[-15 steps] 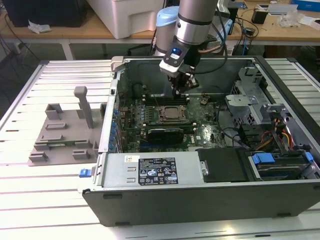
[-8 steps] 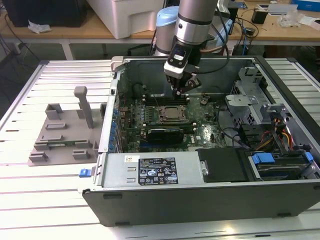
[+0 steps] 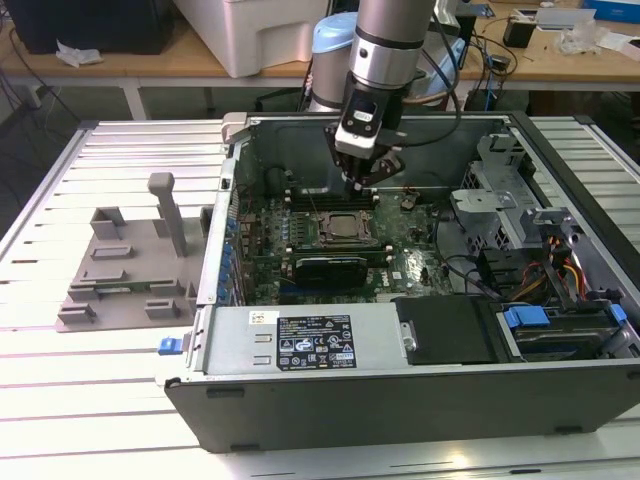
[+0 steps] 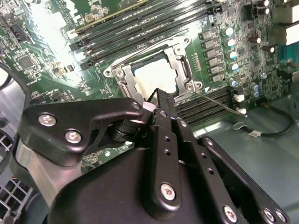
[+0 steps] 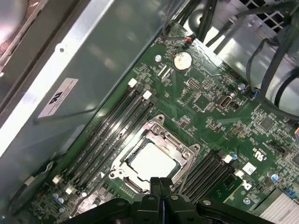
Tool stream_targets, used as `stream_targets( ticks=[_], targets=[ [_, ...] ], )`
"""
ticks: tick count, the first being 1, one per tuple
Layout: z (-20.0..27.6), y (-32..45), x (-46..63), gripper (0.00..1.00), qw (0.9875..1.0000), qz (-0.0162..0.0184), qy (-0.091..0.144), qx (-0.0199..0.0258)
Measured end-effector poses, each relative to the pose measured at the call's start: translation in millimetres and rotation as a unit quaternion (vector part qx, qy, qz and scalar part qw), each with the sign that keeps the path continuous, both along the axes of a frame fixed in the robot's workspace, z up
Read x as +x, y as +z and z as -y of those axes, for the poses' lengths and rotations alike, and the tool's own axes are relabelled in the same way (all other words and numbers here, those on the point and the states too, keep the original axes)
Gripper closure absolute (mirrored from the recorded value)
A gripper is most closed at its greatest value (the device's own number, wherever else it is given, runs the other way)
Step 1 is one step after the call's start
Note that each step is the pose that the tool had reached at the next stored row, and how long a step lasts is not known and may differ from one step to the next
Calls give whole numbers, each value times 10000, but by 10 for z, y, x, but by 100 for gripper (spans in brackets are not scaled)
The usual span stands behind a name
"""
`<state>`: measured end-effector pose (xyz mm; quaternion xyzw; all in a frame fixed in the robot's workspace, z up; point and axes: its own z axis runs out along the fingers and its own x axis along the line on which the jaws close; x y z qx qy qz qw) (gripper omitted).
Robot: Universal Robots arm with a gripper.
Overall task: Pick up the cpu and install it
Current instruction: 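Install the first cpu locking lever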
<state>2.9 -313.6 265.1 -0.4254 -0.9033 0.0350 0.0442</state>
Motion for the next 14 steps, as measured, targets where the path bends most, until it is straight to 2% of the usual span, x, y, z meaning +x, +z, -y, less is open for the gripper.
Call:
stream_targets(
  ticks=[8, 14],
  targets=[
    [0, 0, 0, 89, 9995, 0, 307, 0],
    [0, 0, 0, 89, 9985, 0, 553, 0]
  ],
)
